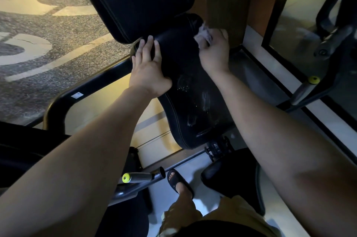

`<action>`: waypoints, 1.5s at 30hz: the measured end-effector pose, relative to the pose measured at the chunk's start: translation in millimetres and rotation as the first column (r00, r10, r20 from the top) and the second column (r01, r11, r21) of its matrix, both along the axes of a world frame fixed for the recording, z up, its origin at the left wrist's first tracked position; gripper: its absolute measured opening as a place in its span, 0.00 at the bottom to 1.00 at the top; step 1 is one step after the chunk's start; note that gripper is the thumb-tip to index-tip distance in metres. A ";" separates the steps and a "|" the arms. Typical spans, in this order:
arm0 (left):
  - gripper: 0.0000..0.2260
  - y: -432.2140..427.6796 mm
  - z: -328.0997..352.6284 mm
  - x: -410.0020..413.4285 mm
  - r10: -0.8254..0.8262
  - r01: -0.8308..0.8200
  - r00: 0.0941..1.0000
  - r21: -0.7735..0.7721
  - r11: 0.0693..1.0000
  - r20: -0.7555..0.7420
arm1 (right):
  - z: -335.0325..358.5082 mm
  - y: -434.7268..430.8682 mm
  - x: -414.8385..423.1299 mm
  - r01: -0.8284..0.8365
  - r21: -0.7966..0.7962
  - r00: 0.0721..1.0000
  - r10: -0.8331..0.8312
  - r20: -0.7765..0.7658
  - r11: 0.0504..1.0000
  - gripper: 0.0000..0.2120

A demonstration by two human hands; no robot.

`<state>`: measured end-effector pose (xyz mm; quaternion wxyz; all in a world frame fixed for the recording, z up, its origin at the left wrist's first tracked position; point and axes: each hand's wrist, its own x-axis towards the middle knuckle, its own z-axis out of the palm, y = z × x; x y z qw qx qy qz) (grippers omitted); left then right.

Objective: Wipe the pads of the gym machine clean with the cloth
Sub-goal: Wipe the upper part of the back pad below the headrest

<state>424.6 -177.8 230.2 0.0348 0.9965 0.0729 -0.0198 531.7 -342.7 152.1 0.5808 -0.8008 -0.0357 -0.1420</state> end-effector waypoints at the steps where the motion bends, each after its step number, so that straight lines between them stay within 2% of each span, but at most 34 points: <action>1: 0.47 -0.3 0.4 0.1 0.000 0.000 1.000 0.001 1.000 0.003 | 2.8 0.5 2.4 -0.012 0.005 0.998 0.012 0.058 1.000 0.05; 3: 0.46 -1.7 1.7 0.5 -0.001 0.001 1.000 -0.011 1.000 -0.004 | -11.9 -5.5 -0.8 -0.014 -0.007 0.999 0.015 0.042 1.000 0.05; 6: 0.46 -2.4 4.1 -0.2 -0.008 0.007 1.000 -0.021 1.000 -0.029 | -56.8 -23.0 -12.5 0.002 -0.160 0.985 -0.029 -0.169 0.987 0.10; 8: 0.47 -1.6 5.9 0.1 -0.004 0.003 0.999 -0.020 1.000 -0.041 | -61.7 -27.3 -11.8 0.004 -0.234 0.974 -0.057 -0.221 0.972 0.12; 11: 0.47 -0.8 7.2 1.1 0.000 -0.001 0.999 -0.021 1.000 -0.041 | -25.9 -13.9 5.6 0.059 -0.110 0.994 -0.068 -0.085 0.992 0.15; 14: 0.47 -0.3 6.5 0.0 0.001 -0.002 1.000 -0.019 1.000 -0.030 | 10.2 1.0 21.7 0.057 -0.015 0.998 -0.057 0.002 0.998 0.08; 18: 0.47 -0.2 3.4 -1.8 -0.010 0.010 1.000 -0.024 1.000 -0.009 | -2.0 -2.7 7.5 0.009 0.038 0.999 -0.010 0.035 0.999 0.05; 20: 0.46 -1.5 2.0 -1.2 -0.017 0.017 1.000 -0.031 0.999 -0.002 | -34.4 -14.1 -16.1 0.006 -0.005 0.998 -0.006 -0.058 1.000 0.06; 23: 0.47 -1.6 0.1 1.1 -0.021 0.021 1.000 -0.011 1.000 0.008 | -72.5 -21.0 -51.1 0.017 -0.118 0.929 -0.059 -0.366 0.993 0.11; 25: 0.48 0.2 -1.7 -0.3 -0.029 0.029 1.000 0.000 1.000 0.004 | -74.5 -15.3 -62.5 0.024 -0.136 0.899 -0.081 -0.431 0.990 0.11; 27: 0.48 2.8 -3.1 -1.3 -0.038 0.038 0.999 0.012 0.999 0.009 | -59.9 -5.6 -58.8 0.033 -0.099 0.928 -0.067 -0.365 0.995 0.09; 30: 0.48 4.4 -4.4 -1.0 -0.051 0.050 0.998 0.039 0.998 0.031 | -36.9 7.9 -47.2 0.009 -0.074 0.983 -0.022 -0.180 0.997 0.11; 33: 0.49 3.1 -5.9 -1.5 -0.054 0.051 0.998 0.057 0.997 0.037 | -38.7 10.4 -52.0 -0.013 -0.152 1.000 0.009 -0.026 0.988 0.11; 34: 0.49 2.6 -6.7 -2.7 -0.050 0.048 0.998 0.059 0.997 0.032 | -50.8 8.2 -56.4 0.002 -0.186 0.999 -0.008 -0.031 0.982 0.11; 37: 0.49 2.7 -7.0 -4.1 -0.062 0.061 0.998 0.067 0.996 0.011 | -84.2 -2.9 -73.7 0.023 -0.221 0.971 -0.074 -0.227 0.975 0.10; 38: 0.49 3.8 -5.8 -3.3 -0.067 0.066 0.998 0.071 0.995 0.007 | -88.2 -2.9 -74.1 0.010 -0.215 0.966 -0.064 -0.250 0.977 0.09; 41: 0.50 7.0 -6.1 -0.2 -0.071 0.069 0.997 0.081 0.994 0.015 | -68.8 10.9 -62.3 -0.015 -0.214 0.982 -0.025 -0.185 0.977 0.09; 45: 0.50 7.4 -14.1 -3.0 -0.065 0.061 0.997 0.100 0.993 0.038 | -49.2 27.2 -58.2 -0.037 -0.224 0.999 0.037 -0.003 0.974 0.08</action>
